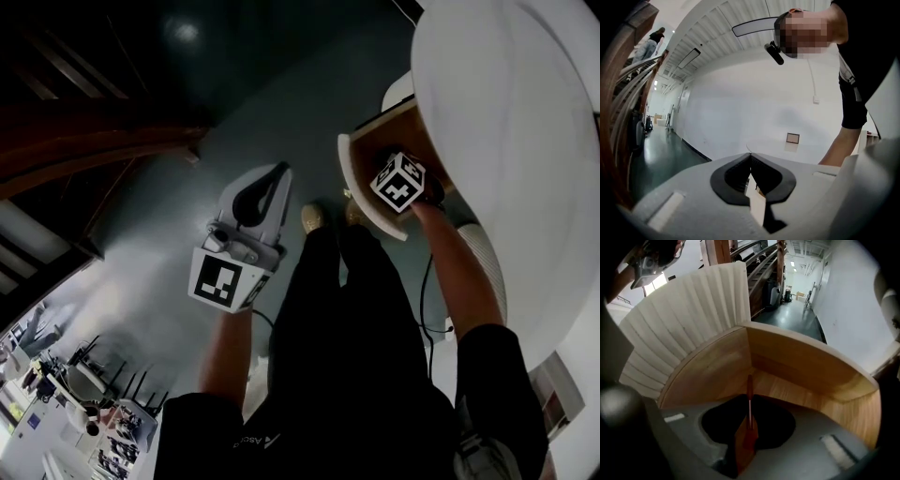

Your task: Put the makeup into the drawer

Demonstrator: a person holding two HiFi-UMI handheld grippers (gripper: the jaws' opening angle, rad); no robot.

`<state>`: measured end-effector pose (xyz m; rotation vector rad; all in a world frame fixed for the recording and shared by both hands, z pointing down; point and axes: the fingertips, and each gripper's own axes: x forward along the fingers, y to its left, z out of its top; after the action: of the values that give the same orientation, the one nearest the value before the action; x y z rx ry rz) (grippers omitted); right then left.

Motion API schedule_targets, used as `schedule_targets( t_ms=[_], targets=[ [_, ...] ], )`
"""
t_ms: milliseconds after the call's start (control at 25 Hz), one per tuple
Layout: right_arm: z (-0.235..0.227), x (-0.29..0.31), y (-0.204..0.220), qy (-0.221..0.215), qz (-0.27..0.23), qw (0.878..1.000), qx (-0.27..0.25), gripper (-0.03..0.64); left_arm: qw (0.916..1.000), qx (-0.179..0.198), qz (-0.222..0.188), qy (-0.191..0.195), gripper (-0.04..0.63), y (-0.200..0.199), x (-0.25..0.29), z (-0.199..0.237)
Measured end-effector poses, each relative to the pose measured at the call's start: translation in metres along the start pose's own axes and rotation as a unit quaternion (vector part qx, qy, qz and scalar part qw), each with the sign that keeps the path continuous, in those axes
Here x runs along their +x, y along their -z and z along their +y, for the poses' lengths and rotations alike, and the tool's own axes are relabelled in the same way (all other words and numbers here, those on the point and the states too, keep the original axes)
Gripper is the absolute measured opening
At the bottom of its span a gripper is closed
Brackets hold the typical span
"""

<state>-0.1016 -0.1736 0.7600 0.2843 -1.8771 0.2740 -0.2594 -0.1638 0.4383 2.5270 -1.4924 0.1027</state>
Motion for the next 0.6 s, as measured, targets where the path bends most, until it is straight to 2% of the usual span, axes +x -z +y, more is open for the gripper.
schedule_targets(
  t_ms=[320,600],
  targets=[
    [-0.001,-0.007,-0.005,-0.004,-0.005,1.0,0.012,0.077,1.0,0.0,0.003,0.005,0.011,0.001,0.0,-0.003],
    [0.008,-0.066,-0.038,0.037,-0.076,0.996,0.04,0.064,0.9998,0.001,-0.006,0.021,0.011,-0.012,-0.002,-0.016]
  ],
)
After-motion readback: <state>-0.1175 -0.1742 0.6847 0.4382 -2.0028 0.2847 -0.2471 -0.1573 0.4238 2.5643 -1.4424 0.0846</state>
